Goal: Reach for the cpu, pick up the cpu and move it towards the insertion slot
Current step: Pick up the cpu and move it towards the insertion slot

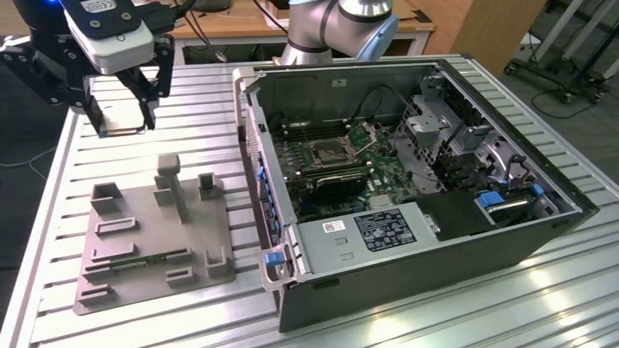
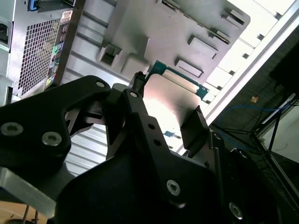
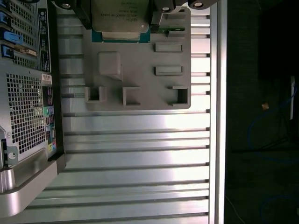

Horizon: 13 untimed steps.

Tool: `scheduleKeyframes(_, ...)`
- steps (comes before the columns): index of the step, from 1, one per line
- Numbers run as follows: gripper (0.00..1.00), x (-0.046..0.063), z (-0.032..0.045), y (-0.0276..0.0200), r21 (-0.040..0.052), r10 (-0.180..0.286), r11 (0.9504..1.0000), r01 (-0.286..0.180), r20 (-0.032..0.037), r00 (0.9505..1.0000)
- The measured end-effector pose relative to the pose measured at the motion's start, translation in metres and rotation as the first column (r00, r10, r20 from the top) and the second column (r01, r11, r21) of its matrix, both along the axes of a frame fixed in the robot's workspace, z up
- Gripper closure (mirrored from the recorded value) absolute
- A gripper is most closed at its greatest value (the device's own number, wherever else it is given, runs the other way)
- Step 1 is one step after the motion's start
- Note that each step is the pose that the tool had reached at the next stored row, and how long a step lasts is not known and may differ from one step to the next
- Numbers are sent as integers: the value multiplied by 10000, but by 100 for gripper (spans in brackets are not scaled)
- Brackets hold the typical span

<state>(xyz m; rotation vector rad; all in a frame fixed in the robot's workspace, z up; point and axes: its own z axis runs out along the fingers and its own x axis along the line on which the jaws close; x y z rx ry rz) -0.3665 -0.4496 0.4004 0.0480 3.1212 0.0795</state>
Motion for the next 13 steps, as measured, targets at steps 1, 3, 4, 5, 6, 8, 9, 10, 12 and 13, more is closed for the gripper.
scheduleKeyframes(1, 45, 6, 0, 0, -1, -1, 10000, 1, 0, 10000)
scheduleKeyframes(3, 45, 23, 0, 0, -1, -3, 10000, 3, -1, 10000)
scheduleKeyframes(4, 45, 33, 1, 0, -1, -5, 10000, 5, -1, 10000)
scheduleKeyframes(5, 45, 45, 0, 0, 0, -7, 10000, 7, 0, 10000)
scheduleKeyframes(6, 45, 55, 0, 0, 1, -9, 10000, 9, 1, 10000)
scheduleKeyframes(8, 45, 74, 1, 0, -1, -12, 10000, 12, -1, 10000)
scheduleKeyframes(9, 45, 81, 0, 0, 0, -14, 10000, 14, 0, 10000)
scheduleKeyframes(10, 45, 82, 0, 0, 0, -14, 10000, 14, 0, 10000)
scheduleKeyframes(12, 45, 80, 1, 0, -2, -15, 10000, 15, -2, 10000)
scheduleKeyframes(13, 45, 78, 1, 0, -2, -14, 10000, 14, -2, 10000)
